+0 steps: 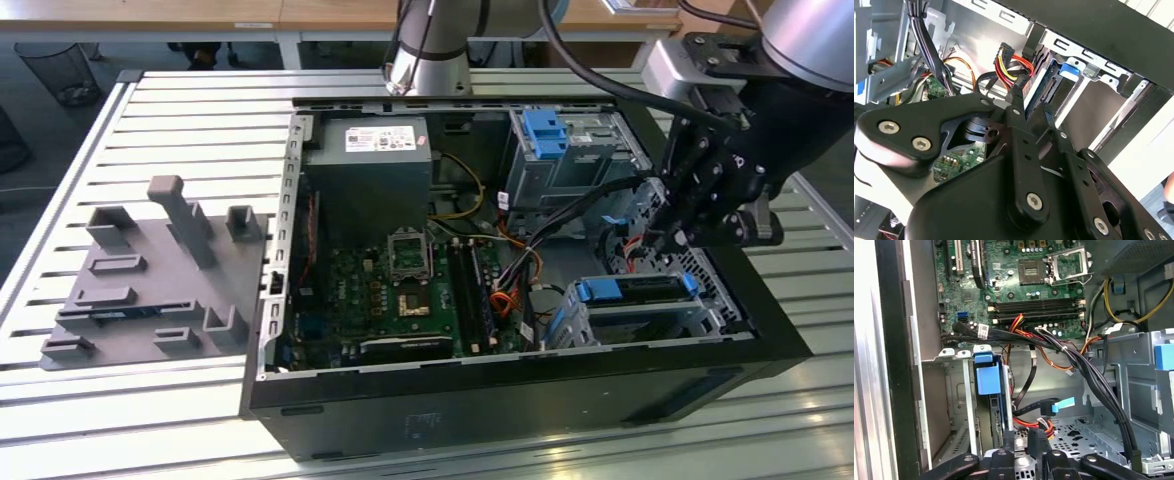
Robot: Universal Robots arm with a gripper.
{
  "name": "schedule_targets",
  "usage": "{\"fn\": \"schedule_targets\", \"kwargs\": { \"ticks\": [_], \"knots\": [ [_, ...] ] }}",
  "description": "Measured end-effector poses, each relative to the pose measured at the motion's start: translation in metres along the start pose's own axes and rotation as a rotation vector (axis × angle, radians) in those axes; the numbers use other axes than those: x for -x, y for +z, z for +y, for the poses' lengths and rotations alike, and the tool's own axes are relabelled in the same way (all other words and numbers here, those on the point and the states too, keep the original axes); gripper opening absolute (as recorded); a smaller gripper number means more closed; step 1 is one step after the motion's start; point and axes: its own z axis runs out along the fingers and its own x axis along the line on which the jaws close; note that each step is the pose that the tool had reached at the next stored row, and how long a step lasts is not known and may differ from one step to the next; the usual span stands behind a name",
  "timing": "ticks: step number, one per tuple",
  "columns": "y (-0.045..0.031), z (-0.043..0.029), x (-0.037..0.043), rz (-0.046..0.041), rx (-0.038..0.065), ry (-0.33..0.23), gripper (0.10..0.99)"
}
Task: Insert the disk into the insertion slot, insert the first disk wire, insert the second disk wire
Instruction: 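Insert the first disk wire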
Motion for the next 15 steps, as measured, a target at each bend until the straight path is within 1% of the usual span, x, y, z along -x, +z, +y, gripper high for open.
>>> {"fn": "schedule_targets", "kwargs": {
  "ticks": [8,11,15],
  "knots": [
    [0.002,0.0005,0.0044,-0.0003,-0.004,0.058,0.31],
    [0.004,0.0009,0.0073,-0.0004,-0.004,0.069,0.31],
    [0.0071,0.0012,0.0091,0.0002,-0.005,0.073,0.31]
  ]
}}
